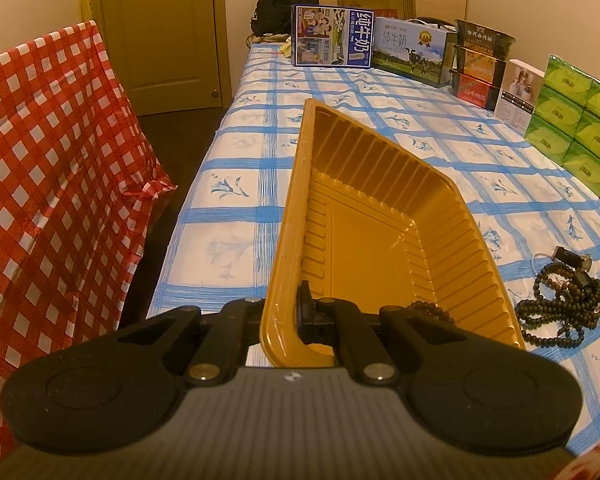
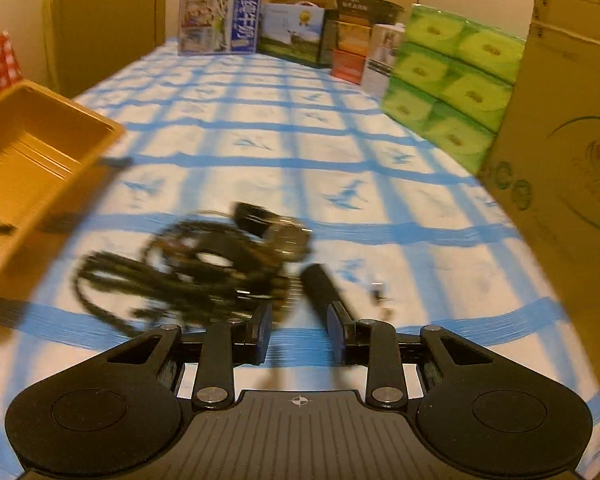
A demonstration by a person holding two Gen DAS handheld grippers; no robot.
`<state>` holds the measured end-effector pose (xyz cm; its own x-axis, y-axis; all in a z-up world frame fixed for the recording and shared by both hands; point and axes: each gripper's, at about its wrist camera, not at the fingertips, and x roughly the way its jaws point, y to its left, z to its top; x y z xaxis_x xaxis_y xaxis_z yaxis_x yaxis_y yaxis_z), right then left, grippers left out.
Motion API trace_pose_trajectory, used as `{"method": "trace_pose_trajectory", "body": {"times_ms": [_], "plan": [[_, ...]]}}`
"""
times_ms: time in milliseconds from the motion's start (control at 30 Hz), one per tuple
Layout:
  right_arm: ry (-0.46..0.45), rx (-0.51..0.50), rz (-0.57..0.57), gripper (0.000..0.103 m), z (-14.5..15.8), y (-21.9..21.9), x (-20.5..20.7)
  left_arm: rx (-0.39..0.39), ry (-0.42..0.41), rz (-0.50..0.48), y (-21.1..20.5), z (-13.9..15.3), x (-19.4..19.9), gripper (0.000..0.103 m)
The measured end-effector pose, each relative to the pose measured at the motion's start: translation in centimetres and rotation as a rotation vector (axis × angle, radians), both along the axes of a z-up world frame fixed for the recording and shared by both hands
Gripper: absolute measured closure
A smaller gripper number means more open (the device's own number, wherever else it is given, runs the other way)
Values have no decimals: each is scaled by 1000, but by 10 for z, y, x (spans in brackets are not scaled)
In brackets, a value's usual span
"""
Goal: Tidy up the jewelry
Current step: 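Grasp a black rectangular piece from the pile with the right tool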
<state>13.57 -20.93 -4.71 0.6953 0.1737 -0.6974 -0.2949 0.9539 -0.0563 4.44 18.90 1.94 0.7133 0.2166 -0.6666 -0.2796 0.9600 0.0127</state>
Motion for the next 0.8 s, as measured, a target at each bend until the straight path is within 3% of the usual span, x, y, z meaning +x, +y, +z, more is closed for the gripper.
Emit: {"method": "trace_pose_trajectory", "body": {"times_ms": [167, 433, 567, 633, 800], "plan": [[13, -71, 27, 72, -11, -11, 17, 3, 3, -1, 0, 0, 1, 99], [55, -101, 113, 72, -29, -10, 34, 3, 2, 0, -1, 0, 1, 99], [76, -58, 94, 72, -29, -13, 37, 4, 2, 0, -1, 0, 1, 99], [86, -38, 68, 81, -28, -14, 35, 4, 2, -1, -1, 0, 1, 99], [88, -19, 32, 82, -25, -11, 25, 4, 2, 0, -2, 0, 1, 99]]}}
